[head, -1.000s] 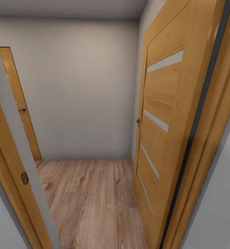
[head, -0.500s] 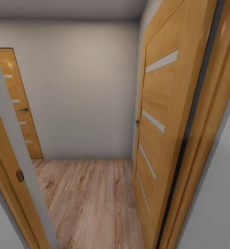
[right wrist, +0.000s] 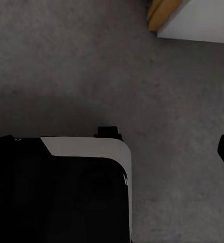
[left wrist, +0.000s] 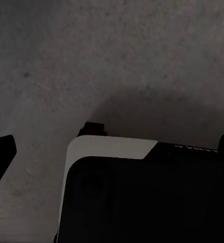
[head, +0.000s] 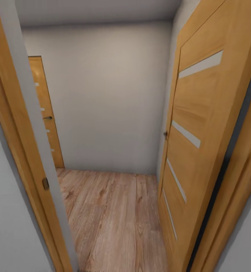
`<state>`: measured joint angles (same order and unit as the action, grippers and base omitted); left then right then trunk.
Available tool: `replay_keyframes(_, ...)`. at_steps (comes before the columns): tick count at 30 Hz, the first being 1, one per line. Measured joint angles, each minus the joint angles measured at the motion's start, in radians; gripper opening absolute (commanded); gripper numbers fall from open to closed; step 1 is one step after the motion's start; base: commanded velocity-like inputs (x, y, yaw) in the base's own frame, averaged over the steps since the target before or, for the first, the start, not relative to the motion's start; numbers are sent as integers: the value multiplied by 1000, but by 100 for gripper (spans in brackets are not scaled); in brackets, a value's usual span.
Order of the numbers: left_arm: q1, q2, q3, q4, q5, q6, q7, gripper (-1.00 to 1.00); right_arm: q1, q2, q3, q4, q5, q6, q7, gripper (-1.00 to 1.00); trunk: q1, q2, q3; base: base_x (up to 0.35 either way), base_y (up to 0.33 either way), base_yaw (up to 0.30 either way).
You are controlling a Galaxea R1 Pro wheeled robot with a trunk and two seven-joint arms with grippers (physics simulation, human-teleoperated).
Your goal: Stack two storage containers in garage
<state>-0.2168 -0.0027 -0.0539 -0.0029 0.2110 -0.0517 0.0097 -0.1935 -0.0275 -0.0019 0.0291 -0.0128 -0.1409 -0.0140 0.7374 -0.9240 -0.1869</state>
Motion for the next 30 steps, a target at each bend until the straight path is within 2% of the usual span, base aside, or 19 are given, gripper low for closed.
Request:
replay_keyframes(7,0,0,0,0,0,0,0,100,0,0,0,0,0,0,0,100,0,0,0,0,0,267)
replay_keyframes(13,0,0,0,0,0,1,0,100,0,-1,-1,0,0,0,0,100,0,0,0,31,0,55)
replay_keyframes(30,0,1,-1,0,0,1,0,100,0,-4,3,0,4,1,2,100,-1,0,0,300,0,2)
